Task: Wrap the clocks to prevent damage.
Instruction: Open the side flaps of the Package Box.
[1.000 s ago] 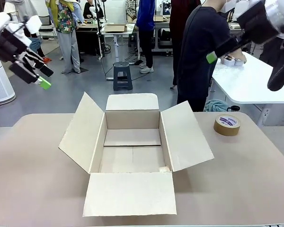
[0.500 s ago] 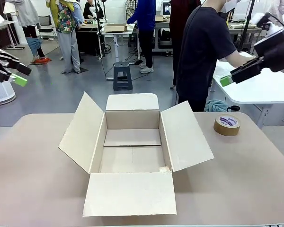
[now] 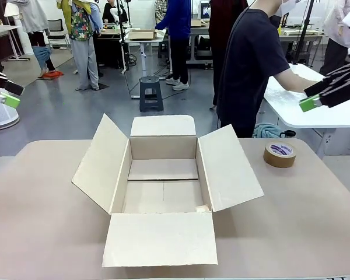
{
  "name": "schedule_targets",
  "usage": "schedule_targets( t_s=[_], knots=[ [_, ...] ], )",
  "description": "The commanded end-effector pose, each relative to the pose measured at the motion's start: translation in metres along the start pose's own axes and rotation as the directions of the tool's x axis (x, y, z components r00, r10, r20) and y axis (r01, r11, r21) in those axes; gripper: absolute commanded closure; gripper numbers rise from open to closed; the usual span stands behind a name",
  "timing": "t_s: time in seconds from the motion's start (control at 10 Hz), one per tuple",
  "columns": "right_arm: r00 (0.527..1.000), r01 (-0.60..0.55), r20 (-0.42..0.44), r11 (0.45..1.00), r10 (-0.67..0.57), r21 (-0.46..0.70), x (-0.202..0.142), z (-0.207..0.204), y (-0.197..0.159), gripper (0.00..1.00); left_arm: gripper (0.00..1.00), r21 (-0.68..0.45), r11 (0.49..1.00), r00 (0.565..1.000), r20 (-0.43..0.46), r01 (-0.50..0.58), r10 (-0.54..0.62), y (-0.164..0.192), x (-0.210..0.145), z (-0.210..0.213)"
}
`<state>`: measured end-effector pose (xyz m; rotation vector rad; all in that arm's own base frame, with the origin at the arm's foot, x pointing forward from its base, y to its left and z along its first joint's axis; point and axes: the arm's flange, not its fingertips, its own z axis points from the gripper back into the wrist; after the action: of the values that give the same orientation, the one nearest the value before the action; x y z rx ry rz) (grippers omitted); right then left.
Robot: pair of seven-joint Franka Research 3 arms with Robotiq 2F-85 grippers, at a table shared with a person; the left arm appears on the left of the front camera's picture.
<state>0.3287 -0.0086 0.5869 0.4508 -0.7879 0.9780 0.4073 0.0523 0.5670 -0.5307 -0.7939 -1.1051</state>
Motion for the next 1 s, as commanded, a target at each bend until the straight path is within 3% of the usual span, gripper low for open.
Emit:
schedule_targets(
  t_s=[0.0,0.2,0.3,0.4,0.9],
  knots=[
    [0.998,-0.065,-0.012,0.998,0.065,-0.017,-0.0047,0.0174,0.0074,0.00,0.00,0.005,1.000,1.000,-0.001,-0.023,0.023,-0.0098,0.0033,-0.0020],
    [0.997,-0.069,-0.030,0.997,0.068,-0.039,-0.0078,0.0252,0.0098,0.00,0.00,0.007,0.999,0.999,-0.002,-0.032,0.032,-0.0131,0.0008,0.0032],
    [0.999,-0.019,-0.046,0.991,0.013,-0.130,-0.0060,0.0233,0.0068,0.00,0.00,-0.001,1.000,1.000,-0.004,-0.004,0.004,-0.0031,0.0027,-0.0014],
    [0.999,-0.051,-0.001,0.998,0.051,-0.024,-0.0039,0.0262,0.0096,0.00,0.00,-0.001,1.000,1.000,-0.004,-0.004,0.004,-0.0031,0.0027,-0.0014],
    [0.999,-0.051,-0.001,0.998,0.051,-0.024,-0.0039,0.0262,0.0096,0.00,0.00,-0.001,1.000,1.000,-0.004,-0.004,0.004,-0.0031,0.0027,-0.0014]
  ],
)
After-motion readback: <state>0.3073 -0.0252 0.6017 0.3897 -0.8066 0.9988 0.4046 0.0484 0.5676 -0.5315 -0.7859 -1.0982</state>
